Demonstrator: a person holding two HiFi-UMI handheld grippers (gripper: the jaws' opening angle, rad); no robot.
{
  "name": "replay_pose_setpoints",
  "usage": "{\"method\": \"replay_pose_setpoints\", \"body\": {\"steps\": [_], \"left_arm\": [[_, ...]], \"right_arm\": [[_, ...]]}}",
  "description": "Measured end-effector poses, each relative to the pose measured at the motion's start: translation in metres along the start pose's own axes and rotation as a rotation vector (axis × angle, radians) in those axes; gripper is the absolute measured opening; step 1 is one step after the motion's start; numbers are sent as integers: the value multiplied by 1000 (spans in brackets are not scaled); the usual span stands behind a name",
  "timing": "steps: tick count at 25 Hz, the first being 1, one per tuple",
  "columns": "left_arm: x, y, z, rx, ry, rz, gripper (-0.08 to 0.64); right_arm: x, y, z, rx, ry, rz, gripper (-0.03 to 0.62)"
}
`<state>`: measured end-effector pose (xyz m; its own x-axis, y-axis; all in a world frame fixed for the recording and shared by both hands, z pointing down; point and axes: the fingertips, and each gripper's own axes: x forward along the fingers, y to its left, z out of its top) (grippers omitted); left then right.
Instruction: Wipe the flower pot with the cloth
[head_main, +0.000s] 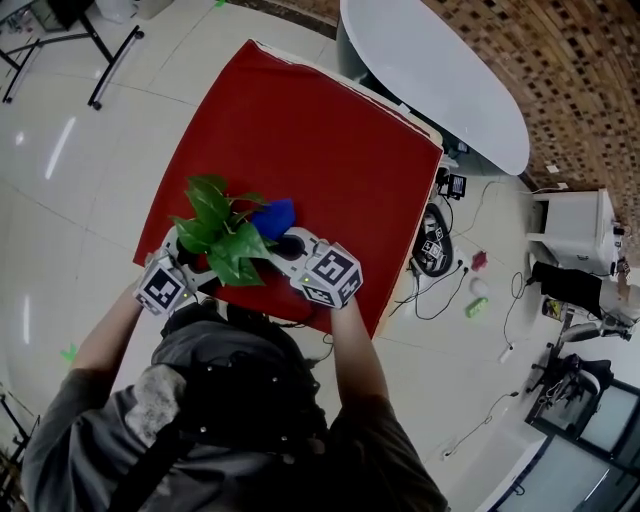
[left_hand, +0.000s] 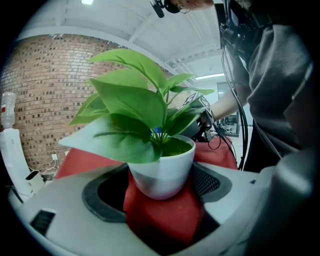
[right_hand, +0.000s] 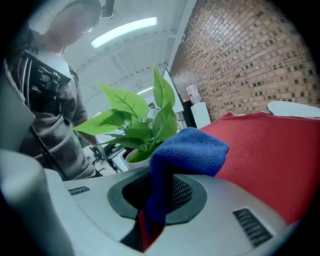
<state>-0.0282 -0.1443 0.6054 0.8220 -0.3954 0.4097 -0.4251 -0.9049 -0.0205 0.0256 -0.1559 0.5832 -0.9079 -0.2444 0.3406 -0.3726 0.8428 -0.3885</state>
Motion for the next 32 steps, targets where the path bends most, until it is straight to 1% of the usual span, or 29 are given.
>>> {"method": "replay_pose_setpoints", "body": {"steps": [7,13,15,18,22,27,30,32], "left_arm": [[1,-4,5,8,-5,6,434],[-1,-5,5,12,2,17,434],[-2,-6,7,12,3,23,434],[-7,-6,8,10,3,58,435],[-12,-7,4,-14,15,106,440],[-27,-10,-8,-29,80,98,440],[-43,-8,-10,-73,87,114,440],[-60,-3,-8,-113,66,150,440]], "right_arm": [[-9,30,-17,113,-68,-22,77],[-1,57,-28,118,-58,-8,77],[0,64,-30,115,-55,-18,77],[-2,71,-33,115,-56,-60,77],[-11,78,-40,138,-77,-121,77],[-28,85,-38,156,-110,-218,77],[-42,81,-29,162,-138,-287,77],[-52,81,-22,161,-159,-337,77]]}}
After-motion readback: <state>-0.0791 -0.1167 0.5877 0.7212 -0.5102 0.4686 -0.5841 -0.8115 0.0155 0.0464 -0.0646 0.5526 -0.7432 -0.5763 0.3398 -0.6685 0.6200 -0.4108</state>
